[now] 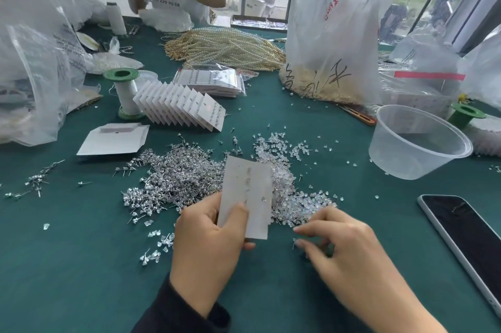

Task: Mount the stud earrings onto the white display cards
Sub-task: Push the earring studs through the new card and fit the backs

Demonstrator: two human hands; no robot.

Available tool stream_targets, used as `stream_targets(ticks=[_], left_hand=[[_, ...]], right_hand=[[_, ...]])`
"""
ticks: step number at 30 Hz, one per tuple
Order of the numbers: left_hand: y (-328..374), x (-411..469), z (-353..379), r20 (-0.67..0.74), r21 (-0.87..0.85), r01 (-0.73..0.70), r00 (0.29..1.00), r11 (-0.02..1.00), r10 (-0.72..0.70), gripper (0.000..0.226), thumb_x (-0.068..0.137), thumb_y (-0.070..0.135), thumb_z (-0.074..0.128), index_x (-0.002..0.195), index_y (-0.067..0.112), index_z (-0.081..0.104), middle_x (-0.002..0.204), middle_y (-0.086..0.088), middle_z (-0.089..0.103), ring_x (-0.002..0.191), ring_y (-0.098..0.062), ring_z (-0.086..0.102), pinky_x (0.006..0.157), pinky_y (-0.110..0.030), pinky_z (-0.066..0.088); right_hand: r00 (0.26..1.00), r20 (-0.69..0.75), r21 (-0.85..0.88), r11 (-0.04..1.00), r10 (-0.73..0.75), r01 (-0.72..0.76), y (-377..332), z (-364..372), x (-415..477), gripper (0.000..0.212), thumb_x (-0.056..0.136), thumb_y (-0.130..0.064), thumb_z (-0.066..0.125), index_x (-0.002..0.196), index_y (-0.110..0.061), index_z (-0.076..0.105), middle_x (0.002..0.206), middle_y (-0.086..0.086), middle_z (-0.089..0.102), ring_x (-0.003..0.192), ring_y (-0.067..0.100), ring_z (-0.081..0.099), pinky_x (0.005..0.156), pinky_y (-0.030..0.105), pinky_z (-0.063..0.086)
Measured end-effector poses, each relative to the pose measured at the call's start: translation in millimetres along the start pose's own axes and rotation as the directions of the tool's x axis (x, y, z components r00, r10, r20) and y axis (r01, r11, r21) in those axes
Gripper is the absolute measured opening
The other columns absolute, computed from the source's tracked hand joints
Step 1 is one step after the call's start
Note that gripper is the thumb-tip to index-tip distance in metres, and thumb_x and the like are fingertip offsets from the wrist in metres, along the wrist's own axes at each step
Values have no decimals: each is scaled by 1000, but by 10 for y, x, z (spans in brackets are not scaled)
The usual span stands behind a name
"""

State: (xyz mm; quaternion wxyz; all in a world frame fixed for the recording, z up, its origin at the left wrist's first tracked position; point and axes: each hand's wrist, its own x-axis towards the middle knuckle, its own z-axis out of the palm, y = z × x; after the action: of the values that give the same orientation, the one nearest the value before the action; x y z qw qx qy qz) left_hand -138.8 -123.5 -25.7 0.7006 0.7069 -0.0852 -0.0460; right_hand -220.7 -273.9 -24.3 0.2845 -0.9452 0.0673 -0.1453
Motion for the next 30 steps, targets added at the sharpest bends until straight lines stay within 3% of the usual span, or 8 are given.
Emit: stream_targets(ticks=[6, 9, 14, 18, 20, 23, 26, 30], left_hand=[[-37, -19, -21, 1, 34, 30, 1000, 999, -30, 30, 83, 8, 60, 68, 32, 71, 60, 3, 69, 48, -9, 61, 41, -22, 49], [-41, -20, -24, 10, 40, 47, 999, 998, -47, 30, 82, 9, 61, 64, 31, 71, 61, 2, 70, 50, -11, 63, 42, -23, 51], [-32, -39, -9, 38, 55, 46, 998, 997, -48, 26, 82, 8, 61, 60, 19, 69, 63, -1, 69, 52, -12, 64, 42, -21, 50], [-33, -39, -11, 30, 94, 24, 999, 995, -27, 24, 82, 8, 61, 61, 16, 68, 62, -2, 69, 50, -13, 63, 41, -20, 49], [-40, -38, -14, 17, 120, 12, 1000, 993, -14, 22, 82, 7, 60, 61, 10, 67, 59, -5, 67, 46, -13, 62, 39, -16, 45], [-50, -30, -11, -1, 122, 23, 1000, 992, -23, 21, 82, 6, 61, 61, 6, 66, 58, -6, 67, 43, -14, 61, 37, -13, 43], [-40, -33, -8, -6, 121, 34, 999, 992, -33, 22, 82, 6, 61, 60, 10, 67, 56, -1, 67, 41, -11, 60, 36, -11, 41], [-32, -37, -12, -6, 118, 51, 999, 992, -50, 24, 82, 6, 61, 59, 13, 67, 54, 3, 67, 41, -10, 60, 36, -12, 41]], right_hand=[[999, -2, 23, 999, 37, -37, 3, 101, -13, 17, 74, -5, 74, 70, -19, 65, 70, -11, 54, 62, 6, 49, 60, 10, 36], [989, -132, 145, 988, 67, -47, -43, 88, -13, 27, 70, 0, 76, 64, -21, 60, 61, -9, 55, 59, 5, 51, 56, 8, 36], [913, -389, 407, 912, 121, 53, -239, 98, 34, 14, 70, -14, 68, 72, -28, 66, 73, -12, 67, 65, 10, 63, 61, 14, 48], [920, -365, 286, 958, 144, -36, -134, 146, 103, 26, 73, 0, 72, 69, -25, 66, 66, -10, 65, 66, 6, 60, 62, 8, 43], [948, -289, 139, 986, 134, -97, -37, 137, 129, 23, 73, 5, 70, 69, -18, 68, 64, -12, 62, 68, 0, 56, 60, 3, 38], [973, -189, 90, 989, 131, -116, 46, 101, 148, 22, 77, 6, 65, 79, -14, 73, 71, -11, 61, 65, -6, 52, 55, -1, 35], [966, -235, -38, 992, 110, -122, 128, 28, 188, 24, 78, 3, 64, 91, -15, 73, 76, -10, 60, 65, 1, 53, 65, 7, 35], [942, -225, -190, 937, 250, -294, 358, -158, 280, 22, 80, -3, 63, 97, -14, 72, 87, 0, 62, 77, 17, 55, 74, 22, 37]])
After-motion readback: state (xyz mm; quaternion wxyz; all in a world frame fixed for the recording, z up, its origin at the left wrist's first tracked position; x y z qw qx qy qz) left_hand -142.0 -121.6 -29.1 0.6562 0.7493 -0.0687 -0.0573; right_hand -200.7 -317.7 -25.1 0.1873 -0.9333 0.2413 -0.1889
